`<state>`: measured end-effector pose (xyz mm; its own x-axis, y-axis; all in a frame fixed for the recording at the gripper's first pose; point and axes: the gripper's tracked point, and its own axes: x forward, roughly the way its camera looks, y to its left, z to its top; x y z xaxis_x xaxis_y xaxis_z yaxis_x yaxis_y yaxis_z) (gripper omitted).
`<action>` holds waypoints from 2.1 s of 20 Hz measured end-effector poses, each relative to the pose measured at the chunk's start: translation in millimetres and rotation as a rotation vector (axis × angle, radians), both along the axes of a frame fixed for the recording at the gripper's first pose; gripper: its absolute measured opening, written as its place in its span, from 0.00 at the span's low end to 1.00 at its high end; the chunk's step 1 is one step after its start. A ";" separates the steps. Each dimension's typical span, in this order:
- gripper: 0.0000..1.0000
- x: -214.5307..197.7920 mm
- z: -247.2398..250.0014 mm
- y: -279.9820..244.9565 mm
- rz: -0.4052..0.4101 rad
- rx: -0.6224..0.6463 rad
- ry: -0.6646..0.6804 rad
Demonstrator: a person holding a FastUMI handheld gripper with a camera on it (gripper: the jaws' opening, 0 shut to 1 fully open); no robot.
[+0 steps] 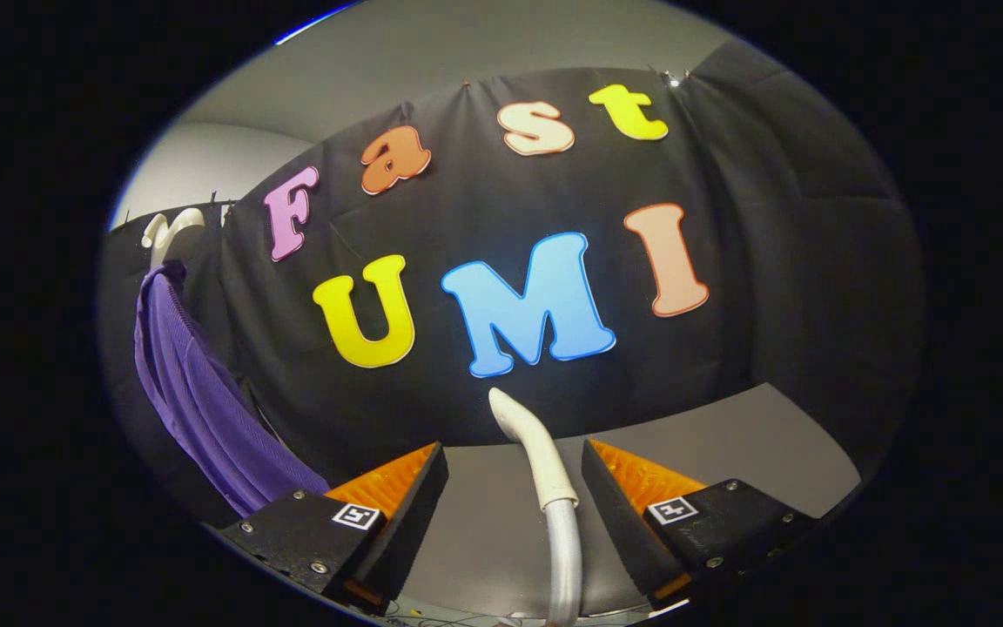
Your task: Iron the clothes twice with a garment steamer, once on the left side and once on the right side.
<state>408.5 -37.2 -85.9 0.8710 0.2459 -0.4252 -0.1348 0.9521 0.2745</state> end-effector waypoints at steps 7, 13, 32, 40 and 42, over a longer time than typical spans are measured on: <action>0.95 50.8 -67.1 -8.8 0.051 0.194 0.226; 0.95 57.8 -97.5 0.9 0.100 0.432 0.409; 0.33 48.3 -108.0 29.7 0.123 0.716 0.622; 0.31 20.1 -45.5 43.0 0.107 0.709 0.487; 0.31 2.7 -26.8 49.4 0.098 0.727 0.449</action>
